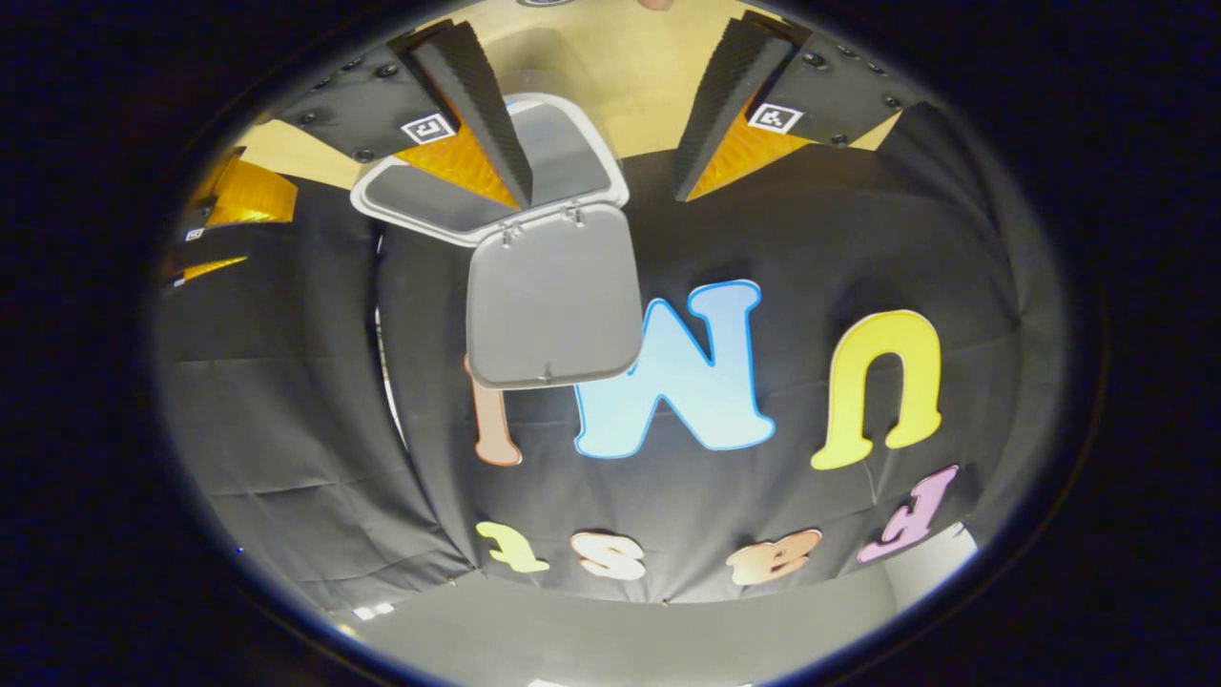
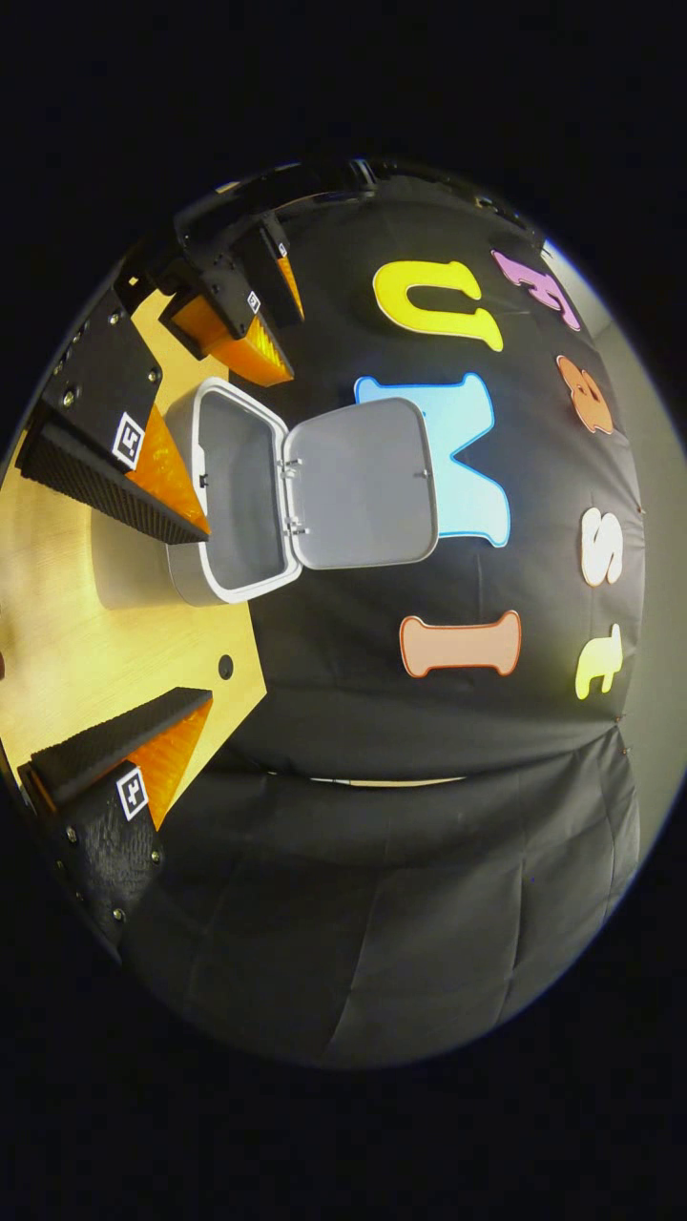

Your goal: Press the lid of the desktop garbage bin to open it, pick up the crumpled paper on the desktop and throw it into the bin, then pick up the pop can on the desktop and drop it into the bin, and finally close the garbage bin lid.

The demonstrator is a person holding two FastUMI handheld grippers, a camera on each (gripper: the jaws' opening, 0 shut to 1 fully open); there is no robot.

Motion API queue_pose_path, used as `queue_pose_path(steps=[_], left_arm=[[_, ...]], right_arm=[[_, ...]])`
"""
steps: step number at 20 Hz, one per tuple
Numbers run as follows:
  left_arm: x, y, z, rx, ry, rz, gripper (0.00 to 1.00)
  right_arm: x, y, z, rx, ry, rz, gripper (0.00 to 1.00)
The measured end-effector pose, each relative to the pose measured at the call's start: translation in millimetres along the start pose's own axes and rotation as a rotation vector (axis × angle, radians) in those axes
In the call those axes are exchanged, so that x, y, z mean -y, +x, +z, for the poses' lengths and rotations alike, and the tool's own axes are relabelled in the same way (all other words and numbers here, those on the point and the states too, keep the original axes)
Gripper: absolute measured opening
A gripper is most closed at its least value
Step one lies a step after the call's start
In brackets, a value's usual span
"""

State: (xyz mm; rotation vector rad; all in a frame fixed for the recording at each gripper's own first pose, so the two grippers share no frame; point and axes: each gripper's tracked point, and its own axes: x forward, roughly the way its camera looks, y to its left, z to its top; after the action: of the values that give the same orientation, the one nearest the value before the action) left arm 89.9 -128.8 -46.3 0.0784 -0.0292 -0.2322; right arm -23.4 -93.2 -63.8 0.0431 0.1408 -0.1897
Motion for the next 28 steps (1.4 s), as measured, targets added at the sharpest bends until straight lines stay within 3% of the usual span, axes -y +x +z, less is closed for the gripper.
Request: queue_pose_path(steps=[9, 15, 21, 28], left_arm=[[-99.0, -37.5, -17.0, -0.043, -0.018, 0.216, 1.0], [-152.5, -66.4, -42.3, -0.093, -0.042, 0.349, 1.0], [-182.7, -85.9, -52.9, -0.114, -0.046, 0.425, 1.0], [-202.5, -99.0, -61.8, -0.14, -0.044, 0.475, 1.0]], right_arm=[[-65.7, 0.0, -23.3, -0.049, -0.085, 0.193, 0.97], [-118.5, -0.1, -56.3, -0.142, -0.134, 0.346, 0.97], [-154.4, 2.3, -94.1, -0.265, -0.176, 0.433, 0.98], [-169.5, -3.4, -141.2, -0.429, -0.199, 0.497, 0.98]])
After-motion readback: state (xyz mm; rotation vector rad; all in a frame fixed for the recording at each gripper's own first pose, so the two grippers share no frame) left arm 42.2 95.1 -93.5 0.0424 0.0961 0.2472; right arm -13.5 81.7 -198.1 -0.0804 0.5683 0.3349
